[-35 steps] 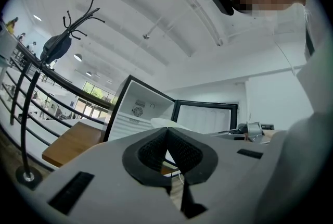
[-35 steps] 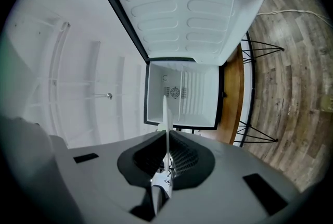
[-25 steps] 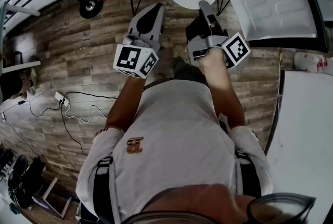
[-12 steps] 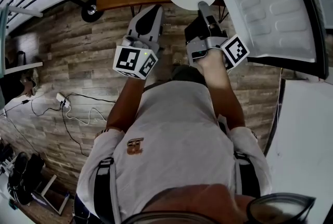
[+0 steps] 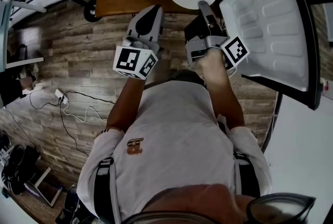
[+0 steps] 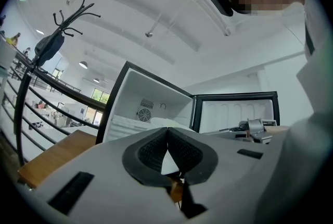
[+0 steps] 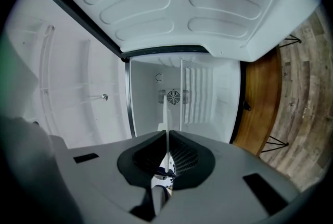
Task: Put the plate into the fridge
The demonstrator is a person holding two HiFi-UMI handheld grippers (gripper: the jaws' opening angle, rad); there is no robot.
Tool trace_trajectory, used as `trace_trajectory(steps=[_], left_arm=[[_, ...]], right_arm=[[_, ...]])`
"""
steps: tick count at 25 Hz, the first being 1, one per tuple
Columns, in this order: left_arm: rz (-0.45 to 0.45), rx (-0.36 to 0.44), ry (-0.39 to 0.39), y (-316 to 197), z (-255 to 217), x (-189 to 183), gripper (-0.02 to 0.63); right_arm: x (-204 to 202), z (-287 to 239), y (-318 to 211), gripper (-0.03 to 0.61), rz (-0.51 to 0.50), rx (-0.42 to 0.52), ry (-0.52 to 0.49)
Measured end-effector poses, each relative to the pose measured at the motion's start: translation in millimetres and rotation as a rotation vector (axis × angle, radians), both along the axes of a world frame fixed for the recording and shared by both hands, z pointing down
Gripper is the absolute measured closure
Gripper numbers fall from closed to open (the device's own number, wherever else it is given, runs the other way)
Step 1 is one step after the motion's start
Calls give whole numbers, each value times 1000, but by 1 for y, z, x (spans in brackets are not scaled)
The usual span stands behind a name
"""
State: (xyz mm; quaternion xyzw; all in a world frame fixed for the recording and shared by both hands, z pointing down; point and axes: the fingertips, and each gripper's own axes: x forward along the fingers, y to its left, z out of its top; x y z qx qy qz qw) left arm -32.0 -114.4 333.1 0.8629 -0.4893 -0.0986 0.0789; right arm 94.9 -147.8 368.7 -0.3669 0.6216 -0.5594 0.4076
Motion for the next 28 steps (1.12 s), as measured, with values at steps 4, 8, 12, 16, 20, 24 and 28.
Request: trace_trajectory(steps=[4, 8, 12, 16, 20, 24, 28], left_arm=[[-16, 7, -1, -12, 0, 9, 595], [-21, 11, 2, -11, 4, 13, 595], [-32, 5, 2, -39, 12, 29, 595], [-40, -10, -22, -70, 24, 47, 595], [-48, -5, -25, -83, 19, 44, 595], [-42, -10, -31, -94, 16, 43, 595], [-17, -6, -31, -108, 8, 38, 595]], right_arm=[[2, -3, -14, 538, -28, 12, 3], [1, -1, -13, 538, -44, 11, 7], [16, 3, -46, 538, -56, 20, 13], [31, 12, -84, 538, -61, 9, 9], [28, 6, -97, 538, -59, 2, 13], [29, 5, -107, 538, -44, -4, 22], [27, -5, -123, 538, -17, -9, 31]])
